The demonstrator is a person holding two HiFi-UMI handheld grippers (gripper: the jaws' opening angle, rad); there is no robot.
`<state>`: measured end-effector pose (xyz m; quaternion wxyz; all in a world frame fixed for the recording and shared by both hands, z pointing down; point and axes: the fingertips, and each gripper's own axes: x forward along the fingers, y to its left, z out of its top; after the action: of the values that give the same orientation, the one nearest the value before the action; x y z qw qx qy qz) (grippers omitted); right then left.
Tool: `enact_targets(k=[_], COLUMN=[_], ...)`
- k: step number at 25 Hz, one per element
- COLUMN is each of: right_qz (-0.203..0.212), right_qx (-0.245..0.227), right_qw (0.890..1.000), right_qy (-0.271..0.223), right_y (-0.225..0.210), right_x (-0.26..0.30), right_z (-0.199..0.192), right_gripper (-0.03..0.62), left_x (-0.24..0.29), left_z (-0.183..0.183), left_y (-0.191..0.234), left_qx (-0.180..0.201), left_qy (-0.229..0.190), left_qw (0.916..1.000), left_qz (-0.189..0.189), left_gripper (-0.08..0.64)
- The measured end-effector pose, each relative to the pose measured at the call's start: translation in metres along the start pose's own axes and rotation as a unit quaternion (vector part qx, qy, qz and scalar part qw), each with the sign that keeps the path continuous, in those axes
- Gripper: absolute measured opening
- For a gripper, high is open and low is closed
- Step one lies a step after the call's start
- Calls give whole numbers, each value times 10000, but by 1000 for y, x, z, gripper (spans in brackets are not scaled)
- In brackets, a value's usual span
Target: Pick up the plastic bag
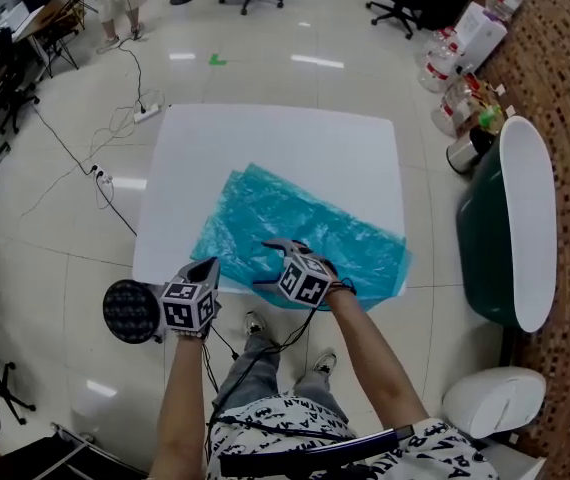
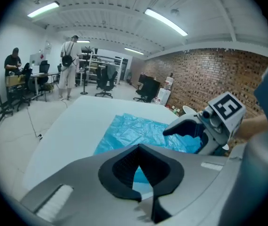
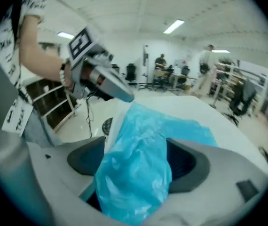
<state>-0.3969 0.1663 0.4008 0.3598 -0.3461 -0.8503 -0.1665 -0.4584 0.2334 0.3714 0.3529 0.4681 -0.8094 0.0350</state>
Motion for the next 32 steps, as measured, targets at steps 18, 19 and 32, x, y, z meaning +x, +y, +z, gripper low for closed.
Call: enact_targets(k=[18,19,32], right_qz=[-2086,-2090,-2081], right_qx=[4769,4753,4519], right_qw=[8448,8462,8642], right_qy=[1240,1194,744], right_y=[-66,-75,-147], right_x=[-121,-117,-98], right_z=[-241,-237,-202], right_gripper=[422,422,422], left_x=[57,55,59], left_z=[-93,-93,-80], left_y=[21,25,37], left_qx=[307,244,-125], left_qy=[1489,1451,1210], left_qw=[9878,9883,9905], left_qz=[327,397,645], left_gripper=[0,0,0])
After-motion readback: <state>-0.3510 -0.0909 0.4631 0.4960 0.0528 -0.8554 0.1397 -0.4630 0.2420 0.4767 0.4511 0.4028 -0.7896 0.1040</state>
